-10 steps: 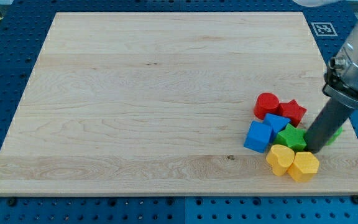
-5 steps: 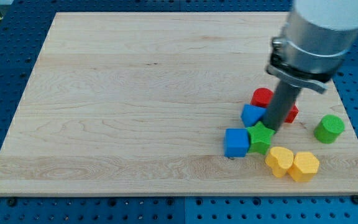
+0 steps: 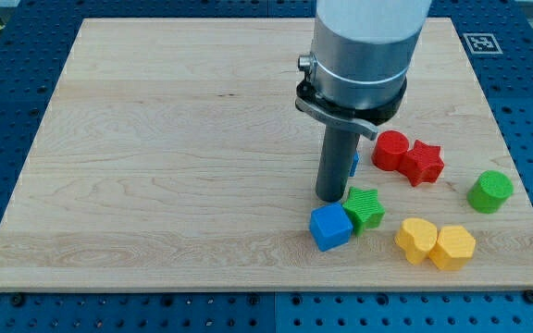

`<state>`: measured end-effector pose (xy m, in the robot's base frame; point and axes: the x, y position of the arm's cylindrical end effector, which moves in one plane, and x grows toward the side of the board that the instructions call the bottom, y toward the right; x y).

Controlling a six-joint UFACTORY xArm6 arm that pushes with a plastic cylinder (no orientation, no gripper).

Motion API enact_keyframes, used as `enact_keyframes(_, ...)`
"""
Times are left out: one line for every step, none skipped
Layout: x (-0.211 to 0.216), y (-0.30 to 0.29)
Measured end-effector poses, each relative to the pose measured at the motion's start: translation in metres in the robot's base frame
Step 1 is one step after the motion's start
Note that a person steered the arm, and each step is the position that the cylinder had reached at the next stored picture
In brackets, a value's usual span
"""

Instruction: Move the green star into the yellow heart

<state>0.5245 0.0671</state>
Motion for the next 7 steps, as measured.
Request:
enact_keyframes(0.002, 0.006)
enact_keyframes(0.015, 0.019)
enact_keyframes(0.016, 0.019)
enact_keyframes(0.019, 0.019)
enact_keyframes(0.025, 0.018)
enact_keyframes(0.025, 0.02)
enact_keyframes(0.026, 0.032)
